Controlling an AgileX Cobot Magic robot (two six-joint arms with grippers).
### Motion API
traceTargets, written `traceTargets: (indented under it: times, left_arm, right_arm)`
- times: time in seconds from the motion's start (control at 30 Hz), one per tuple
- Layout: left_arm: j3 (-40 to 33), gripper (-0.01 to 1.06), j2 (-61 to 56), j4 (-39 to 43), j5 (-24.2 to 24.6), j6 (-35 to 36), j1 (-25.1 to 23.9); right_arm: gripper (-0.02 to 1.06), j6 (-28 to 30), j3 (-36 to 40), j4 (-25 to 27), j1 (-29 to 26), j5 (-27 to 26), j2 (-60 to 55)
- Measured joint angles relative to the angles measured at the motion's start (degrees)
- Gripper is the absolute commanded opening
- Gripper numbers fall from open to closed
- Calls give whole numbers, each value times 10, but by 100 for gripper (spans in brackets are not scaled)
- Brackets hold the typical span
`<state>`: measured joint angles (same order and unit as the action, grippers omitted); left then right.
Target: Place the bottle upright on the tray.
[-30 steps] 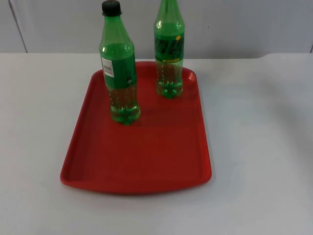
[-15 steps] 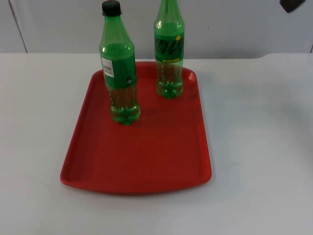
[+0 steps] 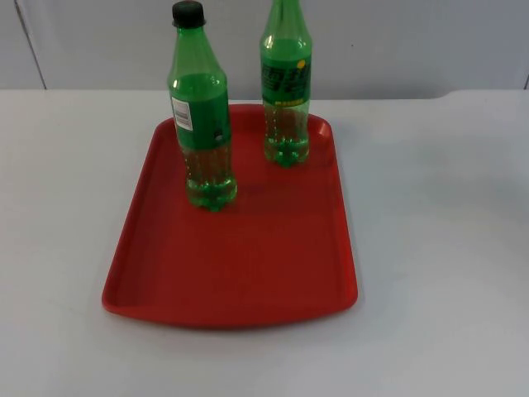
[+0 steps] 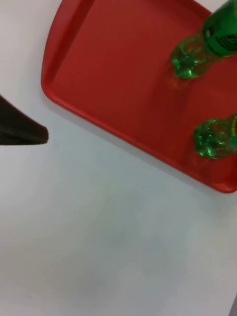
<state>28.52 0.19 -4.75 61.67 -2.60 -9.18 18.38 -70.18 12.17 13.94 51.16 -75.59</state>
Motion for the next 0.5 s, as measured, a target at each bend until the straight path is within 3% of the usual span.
traceTargets:
  times: [0.5]
  left_arm:
    - [0, 105, 0, 0, 0, 0, 0]
  right_arm:
    - [105, 0, 178, 2, 0, -47, 234]
